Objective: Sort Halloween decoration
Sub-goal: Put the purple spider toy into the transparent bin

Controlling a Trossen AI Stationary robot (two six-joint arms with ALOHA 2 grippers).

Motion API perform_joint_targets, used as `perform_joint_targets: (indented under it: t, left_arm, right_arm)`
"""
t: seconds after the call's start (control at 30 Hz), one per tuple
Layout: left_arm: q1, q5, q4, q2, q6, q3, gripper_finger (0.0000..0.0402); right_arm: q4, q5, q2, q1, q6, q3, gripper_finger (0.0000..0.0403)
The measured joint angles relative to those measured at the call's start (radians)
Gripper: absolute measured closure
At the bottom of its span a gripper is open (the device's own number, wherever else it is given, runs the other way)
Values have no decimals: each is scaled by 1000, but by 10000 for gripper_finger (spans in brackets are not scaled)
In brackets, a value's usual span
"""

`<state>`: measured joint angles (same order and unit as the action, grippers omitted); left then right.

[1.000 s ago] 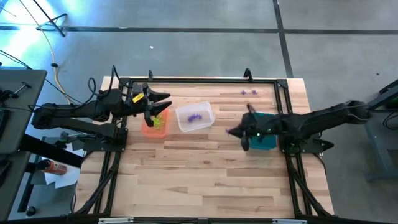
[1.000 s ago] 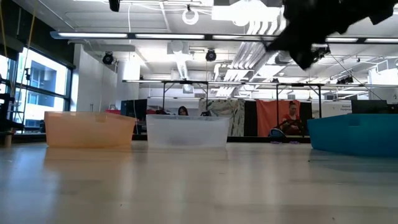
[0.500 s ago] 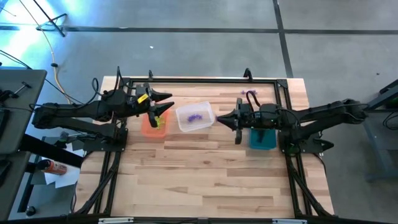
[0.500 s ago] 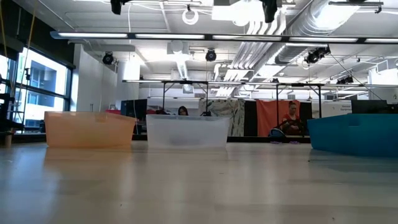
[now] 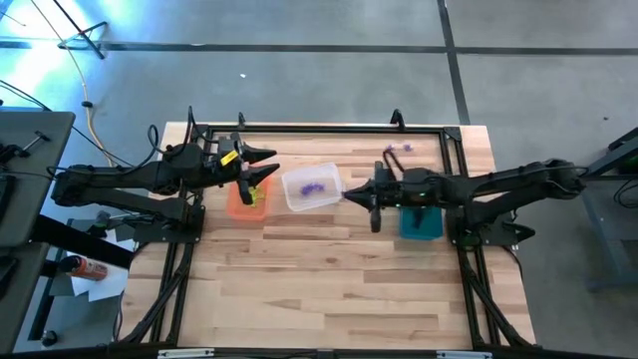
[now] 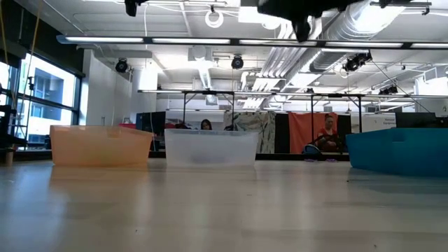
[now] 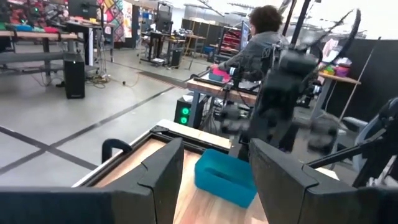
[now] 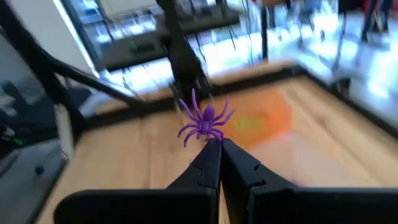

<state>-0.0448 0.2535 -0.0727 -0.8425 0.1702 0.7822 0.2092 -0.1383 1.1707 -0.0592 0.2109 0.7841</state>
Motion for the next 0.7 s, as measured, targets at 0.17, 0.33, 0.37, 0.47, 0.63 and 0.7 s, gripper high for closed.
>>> perform_joint_targets:
  t: [0.17,0.33,0.37,0.47,0.63,0.7]
  left_arm:
    - [0,-31,-2,0,35,0,232]
    - [0,-45,-3,0,36,0,232]
    - [0,-45,-6,1,36,0,232]
    - [0,-45,-8,1,36,0,232]
    - [0,-45,-8,1,36,0,232]
    - [0,-45,-8,1,36,0,232]
  right_arm:
    - [-27,9,144,51,104,24,403]
    - [-199,37,343,142,210,208,403]
    - [-261,37,386,160,233,254,403]
    - [-426,40,508,214,284,385,403]
    - [-599,49,688,274,290,543,403]
    - [-634,66,744,289,314,590,403]
